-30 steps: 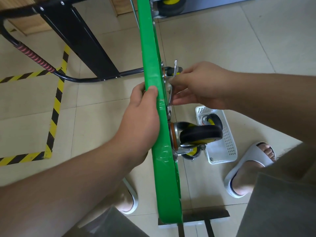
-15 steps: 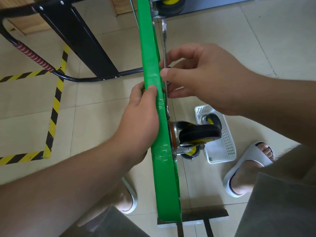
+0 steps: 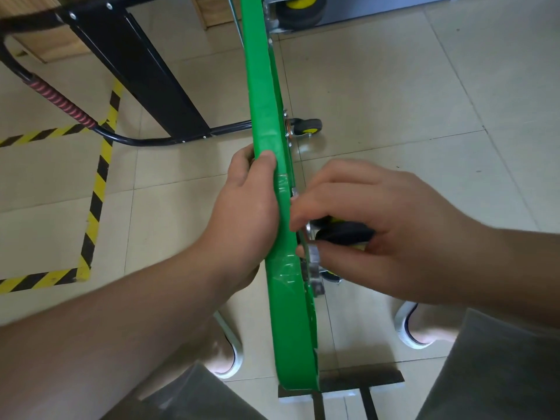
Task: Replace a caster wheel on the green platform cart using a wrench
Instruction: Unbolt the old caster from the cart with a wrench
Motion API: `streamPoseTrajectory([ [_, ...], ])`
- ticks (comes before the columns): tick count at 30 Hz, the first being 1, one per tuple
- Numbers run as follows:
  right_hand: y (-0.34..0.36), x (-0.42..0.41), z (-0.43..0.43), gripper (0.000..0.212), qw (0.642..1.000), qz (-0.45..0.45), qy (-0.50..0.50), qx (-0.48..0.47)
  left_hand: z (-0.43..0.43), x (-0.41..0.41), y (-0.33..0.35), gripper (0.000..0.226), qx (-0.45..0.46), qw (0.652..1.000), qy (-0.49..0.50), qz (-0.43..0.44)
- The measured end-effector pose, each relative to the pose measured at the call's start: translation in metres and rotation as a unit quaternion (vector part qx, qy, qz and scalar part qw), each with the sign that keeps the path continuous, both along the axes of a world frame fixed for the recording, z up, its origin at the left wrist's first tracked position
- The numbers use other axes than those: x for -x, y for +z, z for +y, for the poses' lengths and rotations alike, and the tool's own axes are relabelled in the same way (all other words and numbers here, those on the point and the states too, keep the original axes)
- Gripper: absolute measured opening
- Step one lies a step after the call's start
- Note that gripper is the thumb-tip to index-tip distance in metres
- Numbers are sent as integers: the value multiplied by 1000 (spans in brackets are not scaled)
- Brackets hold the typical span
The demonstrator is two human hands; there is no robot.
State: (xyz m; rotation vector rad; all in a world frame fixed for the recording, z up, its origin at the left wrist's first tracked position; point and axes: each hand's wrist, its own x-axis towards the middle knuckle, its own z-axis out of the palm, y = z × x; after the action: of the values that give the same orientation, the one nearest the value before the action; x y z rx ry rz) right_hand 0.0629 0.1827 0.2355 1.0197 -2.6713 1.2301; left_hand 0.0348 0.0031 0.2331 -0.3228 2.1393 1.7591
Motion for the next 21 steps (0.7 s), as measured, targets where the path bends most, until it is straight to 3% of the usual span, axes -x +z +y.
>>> streamPoseTrajectory([
  [4,1,1,-1,17,999,37,-9,0,1,1,0,24,7,1000,5,-7],
  [7,9,8,-5,16,997,29,-44,55,1,0,-4,19,-16,1000,14,-8],
  [10,18,25,-7,19,983,-62,-96,147,3,0,3,23,13,1000,21,-12],
  [14,21,55,-2,15,957,-143,-162,194,8,3,5,27,1,999,22,-49],
  [21,0,90,-2,18,861,-348,-256,268,8,3,2,27,5,999,31,-40],
])
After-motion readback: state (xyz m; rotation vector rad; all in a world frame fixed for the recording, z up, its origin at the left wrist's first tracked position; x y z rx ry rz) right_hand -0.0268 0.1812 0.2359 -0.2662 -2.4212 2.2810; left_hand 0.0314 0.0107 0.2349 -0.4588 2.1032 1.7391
